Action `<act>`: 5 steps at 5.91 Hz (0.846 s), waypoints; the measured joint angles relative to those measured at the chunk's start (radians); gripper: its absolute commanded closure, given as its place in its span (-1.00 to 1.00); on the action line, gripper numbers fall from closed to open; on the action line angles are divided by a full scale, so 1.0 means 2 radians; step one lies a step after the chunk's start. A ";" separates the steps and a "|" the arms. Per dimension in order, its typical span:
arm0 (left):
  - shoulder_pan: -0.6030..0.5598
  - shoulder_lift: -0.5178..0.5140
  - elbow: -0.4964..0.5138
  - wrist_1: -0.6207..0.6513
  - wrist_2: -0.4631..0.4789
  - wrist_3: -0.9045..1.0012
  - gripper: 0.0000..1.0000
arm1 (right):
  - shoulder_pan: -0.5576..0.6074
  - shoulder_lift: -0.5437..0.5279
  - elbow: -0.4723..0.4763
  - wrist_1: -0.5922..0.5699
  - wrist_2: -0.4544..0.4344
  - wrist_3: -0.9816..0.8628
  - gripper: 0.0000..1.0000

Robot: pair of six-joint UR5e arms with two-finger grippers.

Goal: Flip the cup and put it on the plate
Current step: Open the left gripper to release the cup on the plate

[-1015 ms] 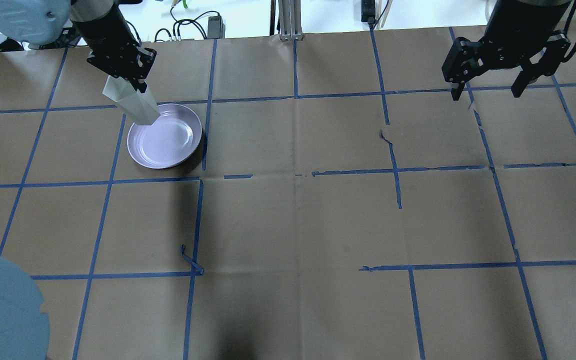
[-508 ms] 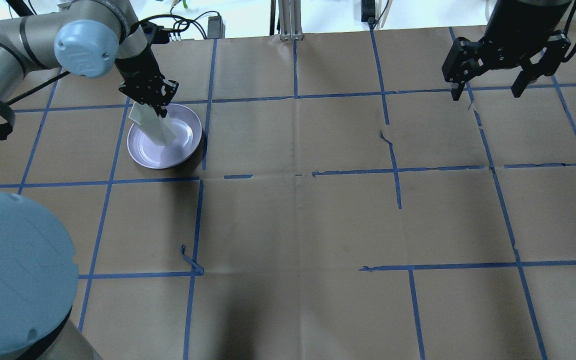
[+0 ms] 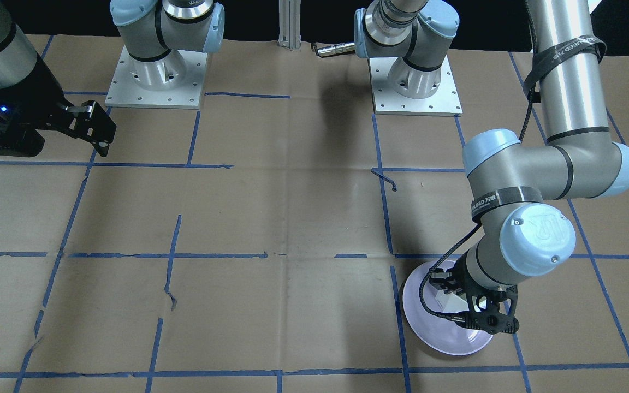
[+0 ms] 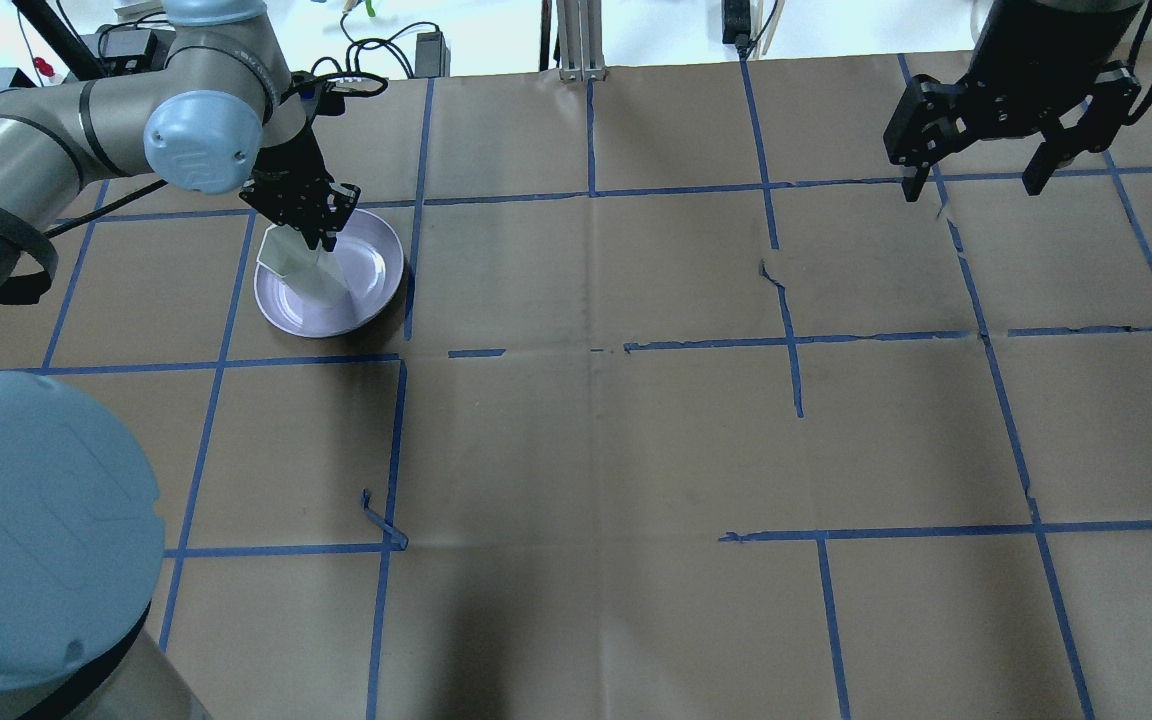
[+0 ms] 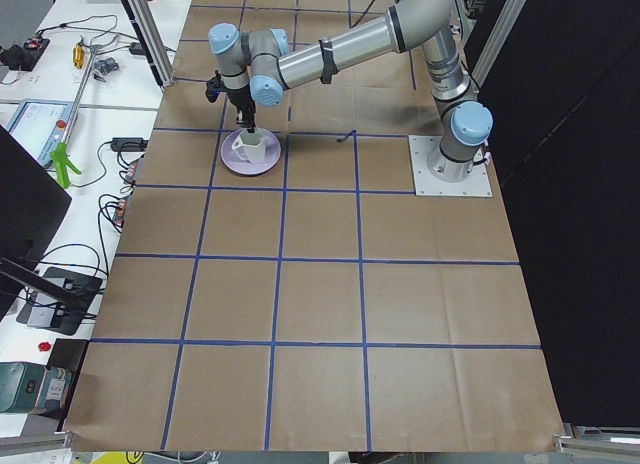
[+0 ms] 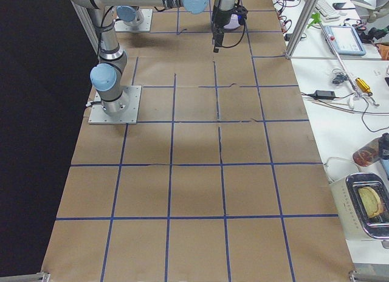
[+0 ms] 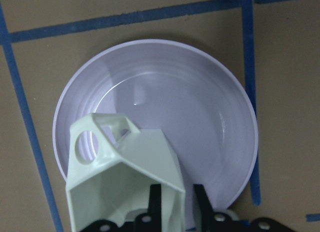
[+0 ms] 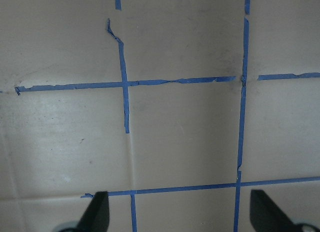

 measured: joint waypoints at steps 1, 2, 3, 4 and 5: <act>-0.002 0.018 0.002 -0.005 0.000 0.000 -0.99 | 0.000 0.000 0.000 0.000 0.000 0.000 -1.00; -0.003 0.046 0.002 -0.026 0.000 -0.003 -0.99 | 0.000 0.000 0.000 0.000 0.000 0.000 -1.00; -0.003 0.077 0.002 -0.061 0.000 -0.013 -0.99 | 0.000 0.000 0.000 0.000 0.000 0.000 -1.00; -0.008 0.108 0.002 -0.094 -0.004 -0.039 -0.99 | 0.000 0.000 0.000 0.000 0.000 0.000 -1.00; -0.027 0.135 0.002 -0.117 -0.010 -0.080 -0.99 | 0.000 0.000 0.000 0.000 0.000 0.000 -1.00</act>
